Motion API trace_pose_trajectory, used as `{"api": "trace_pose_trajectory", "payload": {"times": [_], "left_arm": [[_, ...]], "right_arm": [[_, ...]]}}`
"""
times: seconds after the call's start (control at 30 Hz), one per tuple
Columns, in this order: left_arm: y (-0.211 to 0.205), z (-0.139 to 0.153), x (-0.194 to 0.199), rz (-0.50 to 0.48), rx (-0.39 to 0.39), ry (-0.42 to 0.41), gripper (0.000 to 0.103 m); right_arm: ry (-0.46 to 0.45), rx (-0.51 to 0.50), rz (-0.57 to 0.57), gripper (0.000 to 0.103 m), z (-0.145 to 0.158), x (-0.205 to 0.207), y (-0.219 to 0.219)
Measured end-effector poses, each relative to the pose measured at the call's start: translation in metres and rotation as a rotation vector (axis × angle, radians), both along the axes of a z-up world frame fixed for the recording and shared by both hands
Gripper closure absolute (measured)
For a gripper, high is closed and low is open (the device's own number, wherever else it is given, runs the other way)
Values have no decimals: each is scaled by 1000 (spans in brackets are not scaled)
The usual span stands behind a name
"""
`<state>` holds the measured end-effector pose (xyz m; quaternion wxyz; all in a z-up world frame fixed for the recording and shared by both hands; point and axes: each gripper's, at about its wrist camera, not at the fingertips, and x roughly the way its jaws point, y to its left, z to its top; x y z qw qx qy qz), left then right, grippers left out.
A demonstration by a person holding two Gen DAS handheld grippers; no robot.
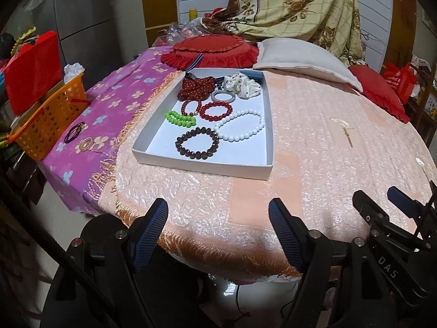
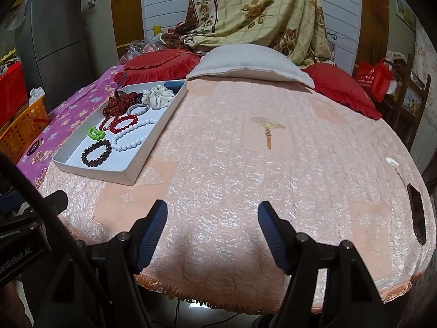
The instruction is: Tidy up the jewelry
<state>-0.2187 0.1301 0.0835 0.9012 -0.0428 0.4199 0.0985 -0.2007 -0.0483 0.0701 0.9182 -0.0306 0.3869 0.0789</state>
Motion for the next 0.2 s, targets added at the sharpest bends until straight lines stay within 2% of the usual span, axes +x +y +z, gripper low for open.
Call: {"api": "trace_pose_trajectory", "payload": {"times": [0.2], "left_arm": [[-12,5,1,-14,40,1,68]], "right_arm": [[0,26,-2,31,-1,1,-7]]}}
